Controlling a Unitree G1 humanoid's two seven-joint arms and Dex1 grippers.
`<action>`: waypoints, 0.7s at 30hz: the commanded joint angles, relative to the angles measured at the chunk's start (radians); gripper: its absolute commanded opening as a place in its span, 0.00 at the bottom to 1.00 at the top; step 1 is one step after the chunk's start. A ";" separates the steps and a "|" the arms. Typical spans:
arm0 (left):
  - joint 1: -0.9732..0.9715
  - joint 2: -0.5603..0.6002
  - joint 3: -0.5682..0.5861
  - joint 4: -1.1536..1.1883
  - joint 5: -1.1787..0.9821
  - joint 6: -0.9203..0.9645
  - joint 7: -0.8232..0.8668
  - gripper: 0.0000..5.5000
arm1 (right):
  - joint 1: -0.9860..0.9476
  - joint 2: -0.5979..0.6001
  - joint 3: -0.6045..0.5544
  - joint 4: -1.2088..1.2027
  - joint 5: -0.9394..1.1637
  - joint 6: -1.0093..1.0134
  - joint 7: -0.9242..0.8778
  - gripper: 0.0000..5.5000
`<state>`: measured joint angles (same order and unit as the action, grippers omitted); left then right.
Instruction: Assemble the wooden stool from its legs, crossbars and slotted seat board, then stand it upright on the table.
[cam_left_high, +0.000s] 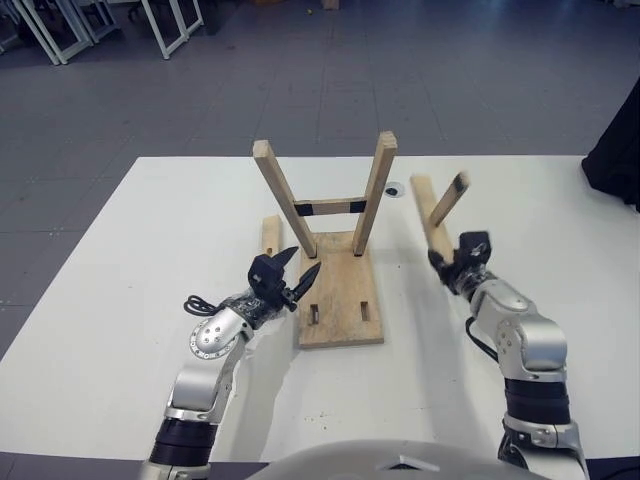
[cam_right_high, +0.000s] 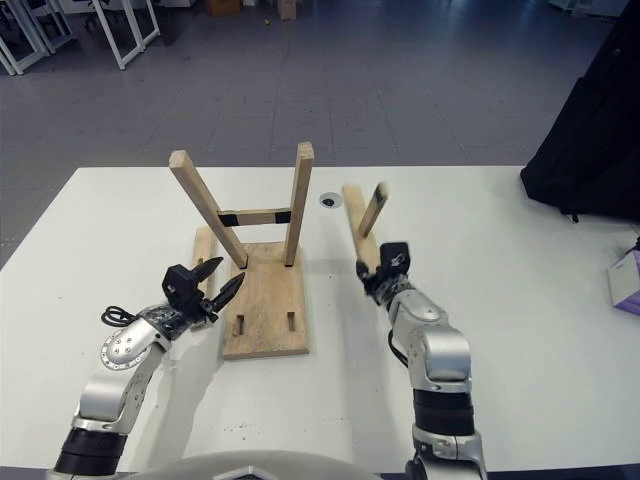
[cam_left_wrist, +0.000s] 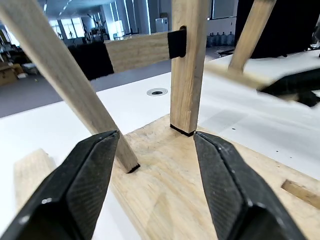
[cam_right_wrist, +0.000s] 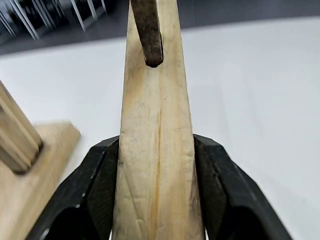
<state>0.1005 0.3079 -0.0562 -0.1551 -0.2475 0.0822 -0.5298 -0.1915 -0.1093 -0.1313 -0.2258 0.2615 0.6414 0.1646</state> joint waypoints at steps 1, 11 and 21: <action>-0.005 -0.017 0.036 0.010 -0.075 0.055 -0.013 0.50 | -0.048 0.058 -0.104 -0.014 0.168 -0.145 0.075 0.36; 0.035 -0.013 0.061 -0.166 -0.487 0.328 -0.164 0.57 | 0.142 -0.169 -0.005 -0.278 0.764 0.104 0.598 0.36; 0.038 0.099 0.177 -0.243 -1.025 0.684 -0.254 0.73 | 0.200 -0.239 0.190 -0.218 0.624 0.028 0.740 0.36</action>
<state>0.1766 0.4035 0.0966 -0.3987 -1.2477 0.7481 -0.8153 0.0002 -0.3347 0.0387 -0.4563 0.8942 0.6770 0.8853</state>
